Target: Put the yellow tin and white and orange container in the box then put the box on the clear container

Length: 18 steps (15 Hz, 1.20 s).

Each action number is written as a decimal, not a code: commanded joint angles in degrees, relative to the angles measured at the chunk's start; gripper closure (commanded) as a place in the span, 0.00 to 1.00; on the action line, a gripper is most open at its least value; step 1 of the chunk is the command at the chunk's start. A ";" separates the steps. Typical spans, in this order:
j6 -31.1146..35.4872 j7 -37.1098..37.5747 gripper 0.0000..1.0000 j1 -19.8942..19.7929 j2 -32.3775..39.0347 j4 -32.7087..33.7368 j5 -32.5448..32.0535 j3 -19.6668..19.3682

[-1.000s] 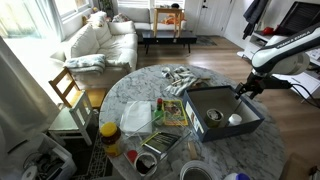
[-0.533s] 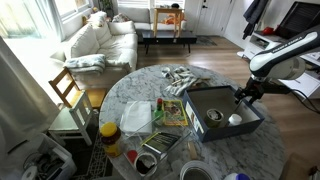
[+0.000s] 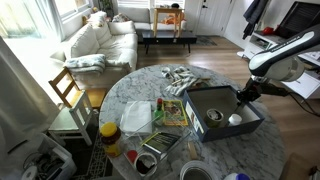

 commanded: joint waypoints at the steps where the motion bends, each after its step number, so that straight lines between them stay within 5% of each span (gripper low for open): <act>1: 1.09 -2.44 0.99 -1.89 0.77 0.02 3.72 1.63; 18: -12.92 -13.20 0.99 -5.93 -1.13 5.40 11.54 2.32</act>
